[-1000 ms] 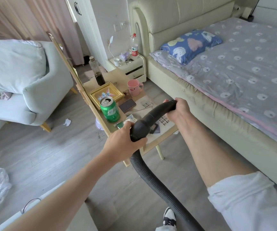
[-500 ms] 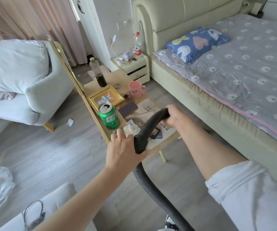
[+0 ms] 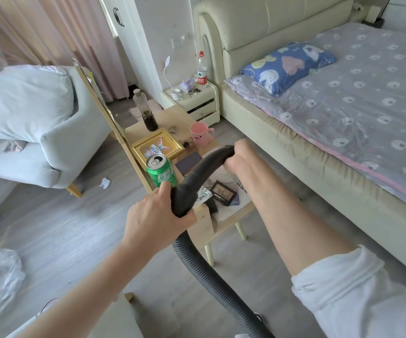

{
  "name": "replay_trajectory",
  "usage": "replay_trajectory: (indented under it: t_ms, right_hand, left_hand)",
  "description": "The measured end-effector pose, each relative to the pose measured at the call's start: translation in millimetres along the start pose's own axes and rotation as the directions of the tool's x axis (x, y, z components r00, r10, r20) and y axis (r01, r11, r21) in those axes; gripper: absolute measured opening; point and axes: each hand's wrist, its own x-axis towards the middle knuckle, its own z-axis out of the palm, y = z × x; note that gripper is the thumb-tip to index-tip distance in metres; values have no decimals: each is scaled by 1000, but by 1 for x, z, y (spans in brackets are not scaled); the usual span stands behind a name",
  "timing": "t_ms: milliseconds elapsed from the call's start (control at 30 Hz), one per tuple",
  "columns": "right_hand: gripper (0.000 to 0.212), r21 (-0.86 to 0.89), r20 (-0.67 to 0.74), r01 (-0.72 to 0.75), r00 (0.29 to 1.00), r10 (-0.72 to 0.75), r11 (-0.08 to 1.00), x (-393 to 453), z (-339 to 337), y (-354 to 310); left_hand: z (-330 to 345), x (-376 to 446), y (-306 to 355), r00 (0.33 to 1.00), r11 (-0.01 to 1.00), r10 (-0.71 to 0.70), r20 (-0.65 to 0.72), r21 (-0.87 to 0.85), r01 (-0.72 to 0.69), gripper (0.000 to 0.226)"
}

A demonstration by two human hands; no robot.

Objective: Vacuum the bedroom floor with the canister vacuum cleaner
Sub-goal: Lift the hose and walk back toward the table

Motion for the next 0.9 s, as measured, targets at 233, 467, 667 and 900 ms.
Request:
replay_trajectory:
  t_ms: [233,467,667,900]
  right_hand:
    - [35,54,-110,76,992,-69,996,1,9,25]
    - [24,-460,2,-77,996,88,885,17,-16,29]
    - [31,-418,26,-122,989,146,900,26,-25,27]
    - [37,-209,-17,-127,992,127,970,29,-40,42]
  left_hand:
    - [-6,7,-38,999,996,-20,43,-88,24,44]
    - [27,2,-67,991,995,-35,132,-92,48,46]
    - [40,1,-62,984,960,-84,154,-250,121,68]
    - [45,-15,-34,969,990,-16,247,-130,50,99]
